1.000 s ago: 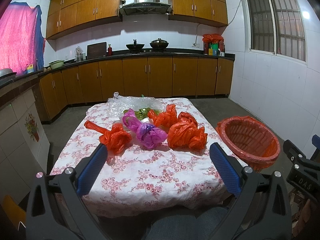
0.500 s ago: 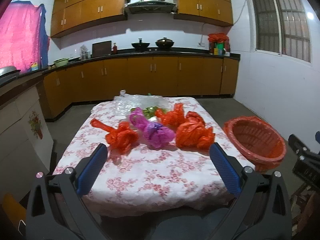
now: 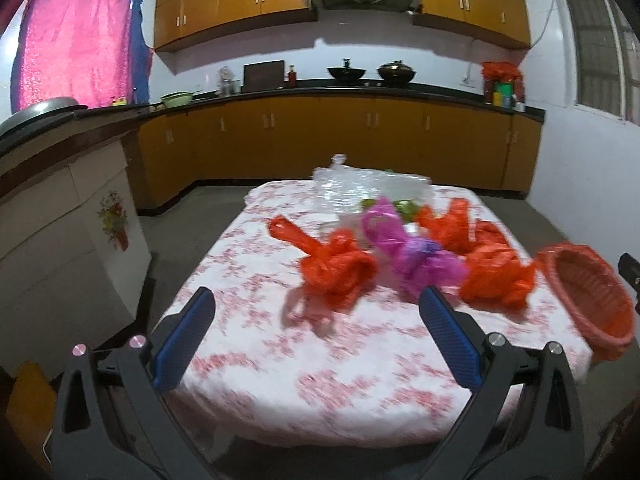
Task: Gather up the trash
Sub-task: 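Reach the right tool to the large orange bag and close on it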
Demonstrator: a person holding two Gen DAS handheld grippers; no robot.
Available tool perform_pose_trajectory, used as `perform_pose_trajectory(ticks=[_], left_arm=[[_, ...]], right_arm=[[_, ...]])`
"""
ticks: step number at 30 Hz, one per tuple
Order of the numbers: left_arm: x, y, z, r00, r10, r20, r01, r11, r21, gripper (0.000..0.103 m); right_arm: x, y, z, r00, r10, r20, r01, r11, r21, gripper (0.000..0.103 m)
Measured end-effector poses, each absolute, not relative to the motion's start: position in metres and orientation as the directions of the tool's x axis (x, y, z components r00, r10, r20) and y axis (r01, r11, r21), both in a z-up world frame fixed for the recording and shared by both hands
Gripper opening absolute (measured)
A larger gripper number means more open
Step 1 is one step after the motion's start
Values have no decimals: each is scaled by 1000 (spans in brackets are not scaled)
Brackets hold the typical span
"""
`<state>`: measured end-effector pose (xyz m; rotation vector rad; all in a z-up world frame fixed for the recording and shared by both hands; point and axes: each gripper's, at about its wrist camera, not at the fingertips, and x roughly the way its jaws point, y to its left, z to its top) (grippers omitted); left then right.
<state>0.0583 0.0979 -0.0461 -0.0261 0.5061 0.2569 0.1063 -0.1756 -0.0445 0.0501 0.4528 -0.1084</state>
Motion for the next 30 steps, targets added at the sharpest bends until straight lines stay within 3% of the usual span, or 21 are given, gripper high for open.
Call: perform_pose_trajectory(ticks=[5, 11, 21, 26, 30], left_arm=[[96, 121, -56, 845, 237, -479, -256, 966, 28, 99], [146, 137, -71, 820, 185, -542, -237, 971, -26, 99], [200, 142, -104, 750, 141, -646, -185, 983, 0, 86], [211, 136, -115, 736, 68, -674, -119, 992, -30, 84], [218, 135, -123, 715, 7, -699, -87, 993, -79, 74]], right_arm=[[145, -153, -58, 881, -13, -473, 28, 999, 24, 101], [187, -123, -75, 858, 51, -511, -46, 999, 22, 101], [227, -115, -104, 803, 69, -592, -76, 997, 14, 101], [240, -111, -117, 764, 96, -639, -113, 993, 14, 93], [247, -106, -125, 736, 115, -667, -138, 990, 18, 76]])
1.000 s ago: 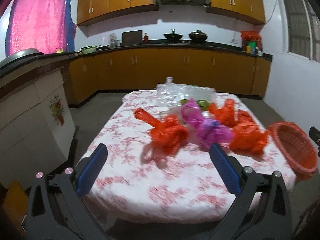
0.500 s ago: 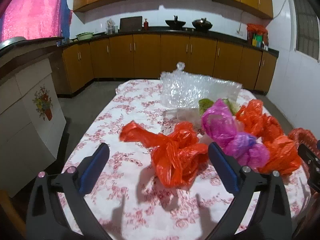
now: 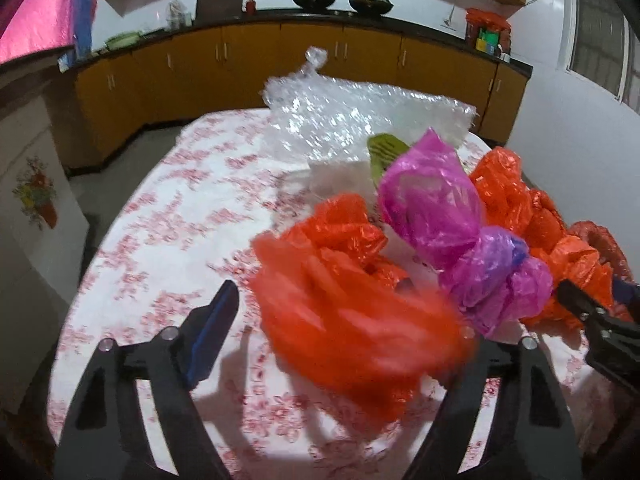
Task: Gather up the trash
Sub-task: 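Reach the right tool to the large orange bag and close on it, then carry the orange bag over the basket and open the right tool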
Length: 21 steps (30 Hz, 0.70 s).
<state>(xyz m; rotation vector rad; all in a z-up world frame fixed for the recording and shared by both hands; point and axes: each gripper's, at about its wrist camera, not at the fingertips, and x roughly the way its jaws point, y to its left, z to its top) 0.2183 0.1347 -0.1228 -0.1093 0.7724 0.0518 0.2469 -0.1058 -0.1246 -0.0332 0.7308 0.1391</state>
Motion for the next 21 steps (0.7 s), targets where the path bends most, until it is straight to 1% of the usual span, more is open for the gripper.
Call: perform_pose_trajectory(ticks=[1, 2, 4, 5, 7, 10, 13, 16, 21], left_arm=[[219, 135, -124, 713, -3, -701, -83, 993, -89, 69], [220, 134, -124, 713, -14, -701, -77, 992, -98, 67], [222, 134, -124, 712, -27, -702, -67, 992, -105, 58], [221, 133, -123, 715, -32, -698, -60, 992, -107, 56], [221, 133, -121, 723, -30, -690, -54, 993, -101, 47], [220, 136, -118, 728, -34, -684, -56, 993, -109, 38], [217, 140, -116, 732, -30, -680, -63, 992, -111, 30], [210, 144, -113, 742, -23, -670, -74, 991, -115, 25], [195, 152, -103, 760, -13, -650, -92, 988, -127, 23]], right_arm=[[247, -105, -126, 733, 118, -670, -142, 990, 18, 69], [247, -103, -126, 731, 119, -672, -146, 989, 17, 67], [247, -103, -127, 730, 122, -673, -153, 988, 13, 59], [247, -103, -127, 730, 125, -672, -154, 988, 17, 58], [246, -106, -126, 729, 132, -672, -155, 988, 26, 52], [245, -109, -125, 728, 144, -670, -157, 987, 42, 46], [242, -111, -123, 731, 150, -665, -157, 986, 49, 43], [237, -115, -119, 737, 156, -657, -153, 986, 62, 42], [228, -124, -112, 750, 161, -642, -144, 986, 80, 42]])
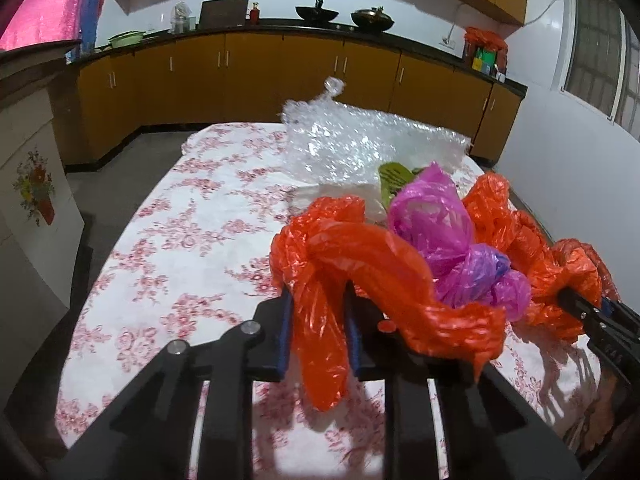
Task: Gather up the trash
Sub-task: 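Carry the orange bag over the basket and open the right tool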
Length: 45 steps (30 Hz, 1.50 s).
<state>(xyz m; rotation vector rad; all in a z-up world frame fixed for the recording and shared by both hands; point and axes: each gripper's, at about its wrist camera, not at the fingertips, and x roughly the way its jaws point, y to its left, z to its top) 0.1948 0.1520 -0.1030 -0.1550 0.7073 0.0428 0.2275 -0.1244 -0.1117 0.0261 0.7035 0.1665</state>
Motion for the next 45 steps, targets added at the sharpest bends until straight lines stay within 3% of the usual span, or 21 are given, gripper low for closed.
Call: perform_pose_trajectory(ticks=[14, 25, 32, 45], left_arm=[[154, 143, -36, 838, -29, -545, -63, 987, -149, 23], [153, 61, 7, 848, -202, -489, 127, 975, -181, 23], [172, -7, 6, 807, -327, -491, 256, 944, -208, 23], [220, -125, -27, 677, -498, -542, 434, 865, -252, 23]], right_arm=[[189, -156, -63, 838, 143, -526, -132, 990, 60, 42], [170, -220, -35, 884, -29, -466, 44, 999, 20, 42], [159, -272, -25, 873, -150, -465, 185, 982, 30, 42], [160, -322, -32, 842, -248, -478, 310, 949, 54, 42]])
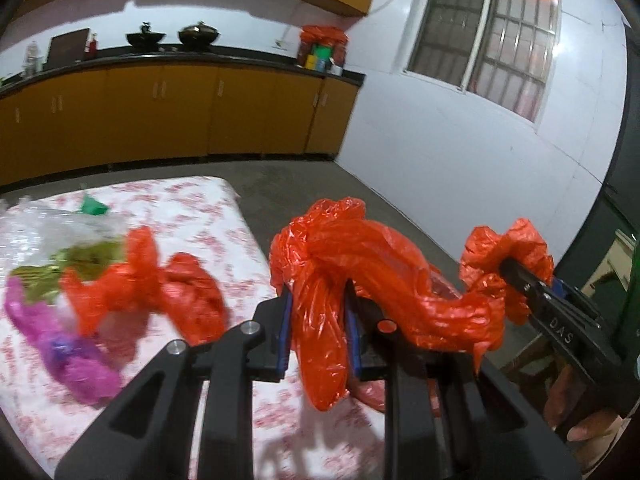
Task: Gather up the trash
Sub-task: 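Carry the orange bag over the basket and open the right tool, then move the right tool back to the table and grasp another orange bag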
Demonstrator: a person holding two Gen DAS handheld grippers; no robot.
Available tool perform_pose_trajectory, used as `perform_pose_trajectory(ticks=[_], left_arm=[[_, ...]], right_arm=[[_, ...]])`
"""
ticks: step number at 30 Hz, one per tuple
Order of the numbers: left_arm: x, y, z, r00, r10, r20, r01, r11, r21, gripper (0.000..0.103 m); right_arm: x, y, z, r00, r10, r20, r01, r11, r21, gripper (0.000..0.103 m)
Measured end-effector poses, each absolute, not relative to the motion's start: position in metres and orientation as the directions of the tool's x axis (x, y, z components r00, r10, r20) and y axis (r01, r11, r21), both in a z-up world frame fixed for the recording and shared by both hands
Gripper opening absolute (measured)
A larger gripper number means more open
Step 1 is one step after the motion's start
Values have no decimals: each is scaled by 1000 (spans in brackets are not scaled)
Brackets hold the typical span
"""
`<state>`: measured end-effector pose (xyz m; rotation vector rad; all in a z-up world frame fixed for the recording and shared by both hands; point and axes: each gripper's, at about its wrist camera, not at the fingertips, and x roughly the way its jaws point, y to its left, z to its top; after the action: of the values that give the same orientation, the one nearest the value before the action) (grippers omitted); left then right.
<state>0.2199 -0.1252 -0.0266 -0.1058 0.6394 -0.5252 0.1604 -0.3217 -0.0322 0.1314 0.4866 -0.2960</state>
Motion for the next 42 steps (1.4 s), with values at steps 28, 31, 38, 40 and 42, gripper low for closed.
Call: perform_pose_trajectory(ticks=[28, 31, 38, 40, 42], left_arm=[[252, -179, -74, 629, -487, -605, 486, 855, -182, 67], [245, -166, -72, 687, -418, -595, 437, 891, -122, 75], [234, -129, -61, 762, -303, -572, 332, 942, -58, 83], [229, -116, -58, 781, -270, -564, 302, 953, -37, 83], [224, -100, -53, 801, -234, -551, 265, 964, -24, 84]], right_arm=[[164, -366, -41, 834, -288, -471, 402, 902, 160, 91], [161, -359, -37, 828, -335, -450, 416, 905, 92, 92], [161, -337, -32, 845, -316, -432, 372, 927, 50, 92], [162, -333, -30, 851, -299, -431, 355, 933, 54, 92], [163, -326, -28, 858, -280, -430, 335, 941, 55, 92]])
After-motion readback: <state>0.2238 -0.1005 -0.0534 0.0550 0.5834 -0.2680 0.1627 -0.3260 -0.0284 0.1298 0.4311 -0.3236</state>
